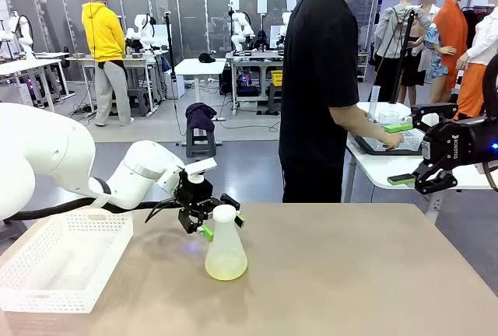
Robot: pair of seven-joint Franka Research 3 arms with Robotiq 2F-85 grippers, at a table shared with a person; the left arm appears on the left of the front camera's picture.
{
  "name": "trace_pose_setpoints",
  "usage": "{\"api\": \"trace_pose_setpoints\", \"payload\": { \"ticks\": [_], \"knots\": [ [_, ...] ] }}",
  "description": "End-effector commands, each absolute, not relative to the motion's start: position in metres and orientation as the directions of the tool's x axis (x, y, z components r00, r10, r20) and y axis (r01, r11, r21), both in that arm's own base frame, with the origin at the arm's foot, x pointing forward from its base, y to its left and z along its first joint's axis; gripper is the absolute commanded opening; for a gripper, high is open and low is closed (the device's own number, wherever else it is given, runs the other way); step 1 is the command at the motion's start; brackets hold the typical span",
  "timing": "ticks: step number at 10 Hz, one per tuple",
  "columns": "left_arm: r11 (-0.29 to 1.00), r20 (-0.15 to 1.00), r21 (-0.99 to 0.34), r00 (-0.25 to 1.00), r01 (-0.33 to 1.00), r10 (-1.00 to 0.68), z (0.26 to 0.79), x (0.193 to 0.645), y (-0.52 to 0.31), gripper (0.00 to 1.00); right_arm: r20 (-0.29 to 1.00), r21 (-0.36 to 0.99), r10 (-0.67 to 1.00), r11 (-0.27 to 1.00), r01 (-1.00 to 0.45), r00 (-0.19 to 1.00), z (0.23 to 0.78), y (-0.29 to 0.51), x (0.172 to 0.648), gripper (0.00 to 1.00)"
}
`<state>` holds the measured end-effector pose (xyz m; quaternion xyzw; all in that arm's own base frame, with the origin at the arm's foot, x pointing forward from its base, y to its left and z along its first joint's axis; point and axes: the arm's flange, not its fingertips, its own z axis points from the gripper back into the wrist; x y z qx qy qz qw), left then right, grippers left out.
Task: Prepare the solutions needed for the experiment.
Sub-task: When the human places the Big flask in the center of the table, pick up the Big flask and place it in the left Organizing basket.
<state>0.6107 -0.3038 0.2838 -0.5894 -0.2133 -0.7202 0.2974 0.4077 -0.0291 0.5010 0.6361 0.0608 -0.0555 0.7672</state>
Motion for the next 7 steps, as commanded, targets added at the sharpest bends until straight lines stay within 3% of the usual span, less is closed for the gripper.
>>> {"api": "trace_pose_setpoints", "payload": {
  "ticks": [1, 7],
  "knots": [
    [-0.738, 0.987, -0.064, -0.065, 0.672, -0.145, 0.2870, 0.6180, -0.3103, 1.00, -0.157, 0.970, -0.014, 0.188, 0.157, 0.988, 0.5018, -0.0284, 0.4068, 1.00],
    [-0.759, 0.991, -0.076, -0.036, 0.646, -0.130, 0.2812, 0.6145, -0.3199, 1.00, -0.157, 0.970, -0.014, 0.188, 0.157, 0.988, 0.5018, -0.0284, 0.4068, 1.00]
  ]
}}
